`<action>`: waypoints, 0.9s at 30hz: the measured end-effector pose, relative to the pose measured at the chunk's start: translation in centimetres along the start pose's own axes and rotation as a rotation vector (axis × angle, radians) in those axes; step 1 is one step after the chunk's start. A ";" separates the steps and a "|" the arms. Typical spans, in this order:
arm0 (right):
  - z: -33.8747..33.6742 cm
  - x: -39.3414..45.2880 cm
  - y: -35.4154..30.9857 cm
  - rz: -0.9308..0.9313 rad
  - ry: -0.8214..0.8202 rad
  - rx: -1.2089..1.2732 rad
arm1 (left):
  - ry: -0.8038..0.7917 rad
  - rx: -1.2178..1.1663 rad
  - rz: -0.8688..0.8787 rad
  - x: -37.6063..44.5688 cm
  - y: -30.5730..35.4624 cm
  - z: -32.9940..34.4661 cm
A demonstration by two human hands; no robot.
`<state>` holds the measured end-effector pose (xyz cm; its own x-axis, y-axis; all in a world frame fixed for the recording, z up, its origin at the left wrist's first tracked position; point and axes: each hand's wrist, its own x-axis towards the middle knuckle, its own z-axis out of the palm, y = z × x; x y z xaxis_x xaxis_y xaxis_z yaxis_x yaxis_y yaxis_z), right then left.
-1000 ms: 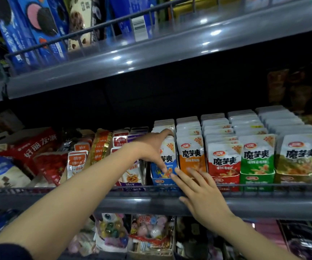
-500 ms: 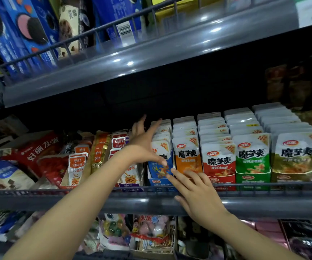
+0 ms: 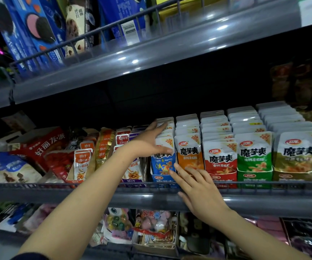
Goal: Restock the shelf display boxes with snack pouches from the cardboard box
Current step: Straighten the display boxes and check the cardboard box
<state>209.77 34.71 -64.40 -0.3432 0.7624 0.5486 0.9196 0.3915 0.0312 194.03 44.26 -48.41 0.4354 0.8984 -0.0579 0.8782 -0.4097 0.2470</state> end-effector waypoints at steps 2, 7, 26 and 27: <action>-0.1 0.0 0.0 0.001 -0.006 0.004 | 0.017 0.134 0.047 0.0 0.1 -0.1; -0.5 -0.2 -0.1 -0.007 -0.015 0.012 | -0.068 0.252 0.091 -0.6 0.4 -0.3; -2.1 -5.0 2.5 0.130 0.082 -0.162 | 0.135 0.533 0.149 2.2 7.9 2.3; -1.9 -5.1 2.6 0.124 0.093 -0.175 | 0.105 0.532 0.152 2.2 8.0 2.2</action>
<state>214.25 30.84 -65.55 -0.2139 0.7450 0.6318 0.9756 0.1961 0.0991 202.41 42.64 -48.66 0.5664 0.8230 0.0432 0.7980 -0.5346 -0.2781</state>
